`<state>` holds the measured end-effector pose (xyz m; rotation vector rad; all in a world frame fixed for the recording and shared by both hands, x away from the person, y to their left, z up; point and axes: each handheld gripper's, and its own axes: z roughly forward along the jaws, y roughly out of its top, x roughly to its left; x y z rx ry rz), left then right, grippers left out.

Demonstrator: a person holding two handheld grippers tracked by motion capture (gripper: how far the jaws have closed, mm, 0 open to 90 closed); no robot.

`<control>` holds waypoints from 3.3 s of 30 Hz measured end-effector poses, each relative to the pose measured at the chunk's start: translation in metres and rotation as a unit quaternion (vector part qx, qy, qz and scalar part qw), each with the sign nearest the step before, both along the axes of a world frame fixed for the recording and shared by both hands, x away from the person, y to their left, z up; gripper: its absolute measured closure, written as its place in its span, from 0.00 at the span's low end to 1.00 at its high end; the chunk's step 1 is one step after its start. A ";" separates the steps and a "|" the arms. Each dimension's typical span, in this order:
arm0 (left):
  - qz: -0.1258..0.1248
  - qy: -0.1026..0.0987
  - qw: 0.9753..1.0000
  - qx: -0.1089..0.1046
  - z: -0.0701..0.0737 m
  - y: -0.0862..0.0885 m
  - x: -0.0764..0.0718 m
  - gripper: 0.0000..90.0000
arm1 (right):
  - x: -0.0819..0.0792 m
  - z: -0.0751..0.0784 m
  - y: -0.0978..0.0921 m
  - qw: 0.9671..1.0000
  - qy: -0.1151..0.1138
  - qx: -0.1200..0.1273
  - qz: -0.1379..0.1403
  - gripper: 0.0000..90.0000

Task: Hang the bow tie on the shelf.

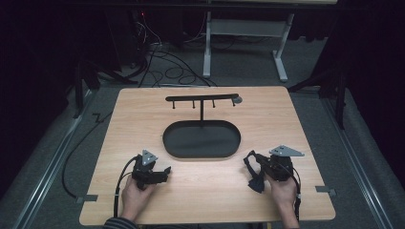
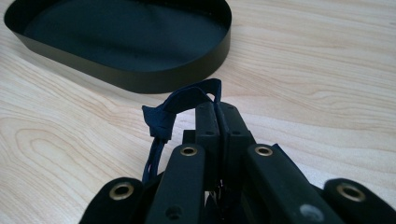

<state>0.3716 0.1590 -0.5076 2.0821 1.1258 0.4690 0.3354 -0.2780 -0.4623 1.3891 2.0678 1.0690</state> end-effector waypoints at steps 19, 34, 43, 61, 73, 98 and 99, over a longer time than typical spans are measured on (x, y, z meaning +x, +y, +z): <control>0.000 0.000 1.000 -0.001 0.000 0.000 0.000 0.22 | -0.002 0.019 0.008 1.000 -0.028 0.005 0.013 0.99; 0.000 0.000 1.000 -0.001 0.000 0.000 0.000 0.22 | 0.001 0.031 0.018 0.999 -0.043 0.007 0.023 0.99; 0.000 0.000 1.000 -0.001 0.000 0.000 0.000 0.22 | 0.006 0.038 0.023 0.998 -0.049 0.009 0.027 0.99; 0.000 0.000 1.000 -0.001 0.000 0.000 0.000 0.22 | 0.016 0.057 0.030 0.997 -0.071 0.005 0.032 0.99; -0.001 0.000 1.000 -0.001 0.000 0.000 0.000 0.22 | 0.023 0.065 0.032 0.997 -0.073 0.006 0.035 0.99; 0.000 0.000 1.000 -0.001 0.000 0.000 0.000 0.22 | 0.037 0.084 0.039 0.995 -0.094 0.016 0.040 0.99; 0.000 0.000 1.000 -0.001 0.000 0.000 0.000 0.22 | 0.038 0.085 0.040 0.994 -0.095 0.018 0.040 0.99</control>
